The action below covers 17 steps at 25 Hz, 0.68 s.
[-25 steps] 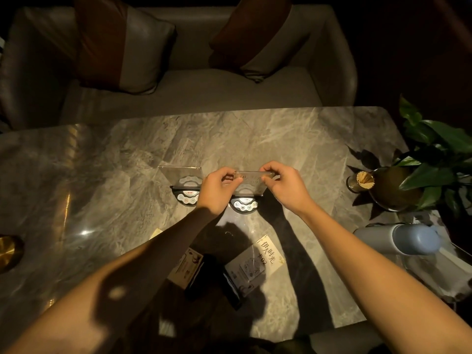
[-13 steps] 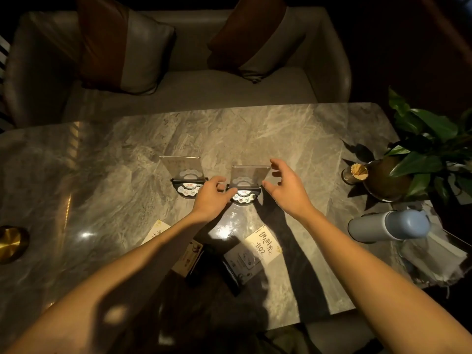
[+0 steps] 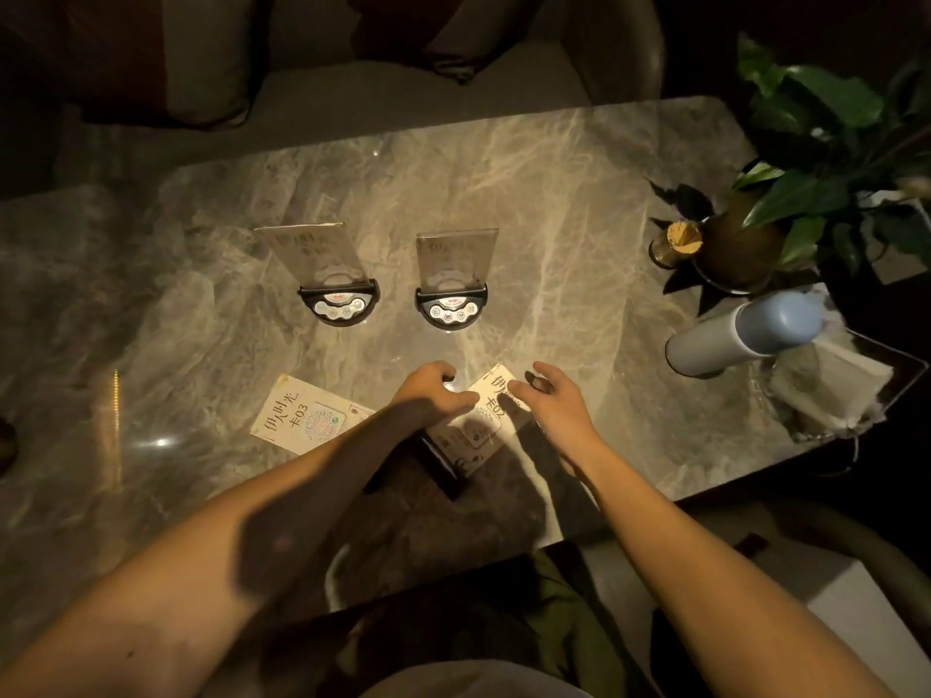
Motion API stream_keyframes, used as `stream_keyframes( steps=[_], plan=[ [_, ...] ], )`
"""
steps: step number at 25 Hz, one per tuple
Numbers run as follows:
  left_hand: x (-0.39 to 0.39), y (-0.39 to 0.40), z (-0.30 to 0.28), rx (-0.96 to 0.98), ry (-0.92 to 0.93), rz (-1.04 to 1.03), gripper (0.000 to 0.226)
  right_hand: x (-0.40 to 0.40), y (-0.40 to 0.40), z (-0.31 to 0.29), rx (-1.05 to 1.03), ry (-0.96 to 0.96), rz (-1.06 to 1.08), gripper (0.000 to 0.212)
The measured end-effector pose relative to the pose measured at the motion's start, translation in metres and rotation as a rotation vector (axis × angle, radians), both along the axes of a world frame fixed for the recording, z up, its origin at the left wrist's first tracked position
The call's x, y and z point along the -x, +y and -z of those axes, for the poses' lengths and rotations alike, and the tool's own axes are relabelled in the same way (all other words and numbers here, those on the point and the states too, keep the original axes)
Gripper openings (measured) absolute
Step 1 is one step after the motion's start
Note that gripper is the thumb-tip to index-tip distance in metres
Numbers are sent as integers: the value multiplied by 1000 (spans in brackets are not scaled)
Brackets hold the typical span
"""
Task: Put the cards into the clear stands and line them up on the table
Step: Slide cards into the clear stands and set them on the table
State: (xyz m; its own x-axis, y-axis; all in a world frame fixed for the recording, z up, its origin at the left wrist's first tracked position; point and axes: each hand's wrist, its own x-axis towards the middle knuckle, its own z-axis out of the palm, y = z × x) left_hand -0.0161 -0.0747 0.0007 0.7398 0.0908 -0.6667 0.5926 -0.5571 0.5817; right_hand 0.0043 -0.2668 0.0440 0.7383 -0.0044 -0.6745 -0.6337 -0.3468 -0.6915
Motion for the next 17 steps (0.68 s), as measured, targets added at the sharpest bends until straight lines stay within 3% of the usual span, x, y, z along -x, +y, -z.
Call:
stream_keyframes(
  steps=[3,6,9,12,14,17],
  plan=[
    [5,-8,8,-31,30,72,64,20,-10,15,27,22,27,53],
    [4,-13,13,-29,17,71,60,34,-19,30,-18,44,23,17],
    [6,-16,17,-21,24,76,56,45,-22,40,-73,107,115,12],
    [8,-16,21,-36,54,62,55,50,-14,31,-315,316,324,13],
    [11,-15,23,-34,76,46,40,51,-11,25,-388,464,391,19],
    [16,-12,19,23,34,-56,9,44,-12,31,-359,359,350,18]
  ],
)
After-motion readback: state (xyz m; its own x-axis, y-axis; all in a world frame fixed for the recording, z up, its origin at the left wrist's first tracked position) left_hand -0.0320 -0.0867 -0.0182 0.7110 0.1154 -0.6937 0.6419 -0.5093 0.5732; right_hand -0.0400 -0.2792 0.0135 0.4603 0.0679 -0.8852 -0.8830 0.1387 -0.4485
